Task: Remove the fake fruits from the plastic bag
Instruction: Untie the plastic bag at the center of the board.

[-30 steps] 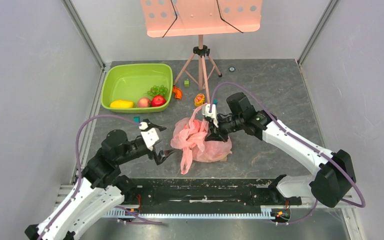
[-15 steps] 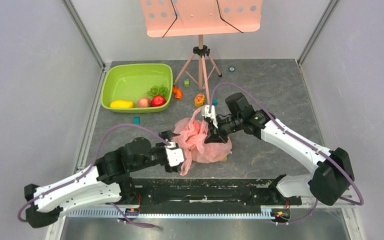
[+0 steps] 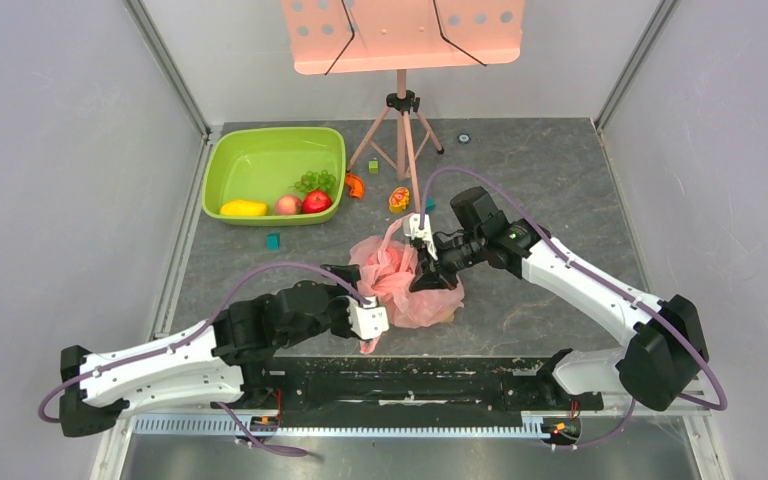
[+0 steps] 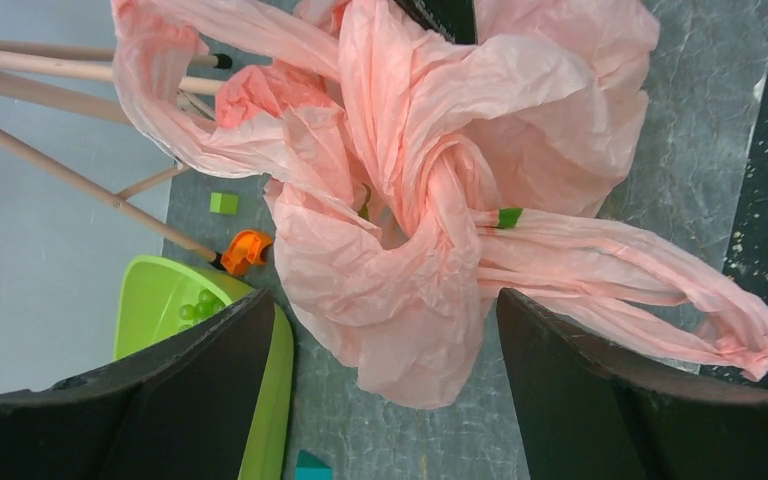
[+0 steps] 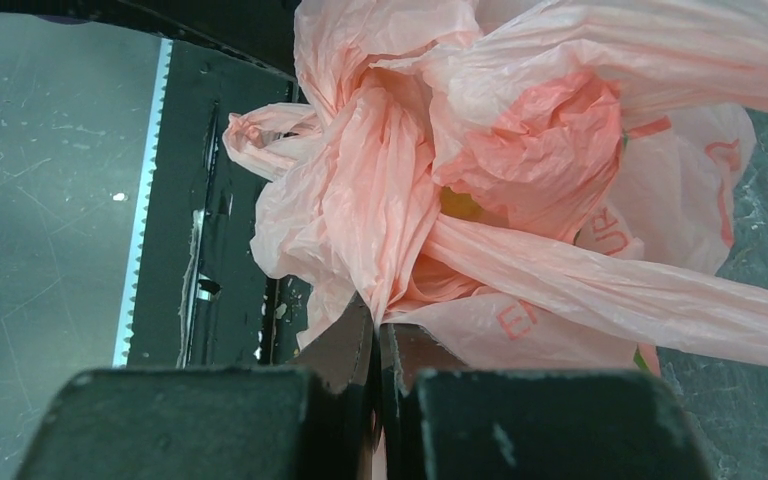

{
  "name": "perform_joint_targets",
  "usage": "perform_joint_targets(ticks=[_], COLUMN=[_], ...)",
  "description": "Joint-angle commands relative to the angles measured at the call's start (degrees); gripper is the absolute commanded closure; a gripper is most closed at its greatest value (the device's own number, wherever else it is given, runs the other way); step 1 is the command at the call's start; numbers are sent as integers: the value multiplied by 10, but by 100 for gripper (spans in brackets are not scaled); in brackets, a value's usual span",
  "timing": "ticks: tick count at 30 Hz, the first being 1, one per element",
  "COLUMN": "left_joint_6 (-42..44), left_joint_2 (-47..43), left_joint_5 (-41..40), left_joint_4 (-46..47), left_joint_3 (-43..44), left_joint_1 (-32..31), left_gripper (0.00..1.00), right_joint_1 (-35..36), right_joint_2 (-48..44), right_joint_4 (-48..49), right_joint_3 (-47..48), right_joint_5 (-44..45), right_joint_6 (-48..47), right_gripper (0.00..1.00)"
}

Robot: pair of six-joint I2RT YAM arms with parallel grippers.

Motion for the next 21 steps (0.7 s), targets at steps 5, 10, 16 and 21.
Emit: perform_joint_targets(ticks=[5,10,16,21], left_joint_6=[49,48,34,14], left_joint_2=[20,38,66,66], left_joint_5=[-19,-14,-2,0], left_joint_4=[19,27,22,19], left_joint_3=[16,23,37,40], left_joint_1=[-4,-5,-4,-4], left_gripper=[15,30,58,83], right_joint_1=[0,0,-1,0], right_joint_2=[-11,-13,-27,-63], right_joint_4=[-7,-6,12,61], right_joint_3=[13,10,1,-28], right_joint_5=[-46,-50,-40,-10], right_joint_6=[-16,-16,-5,22], right_gripper=[99,99,96,82])
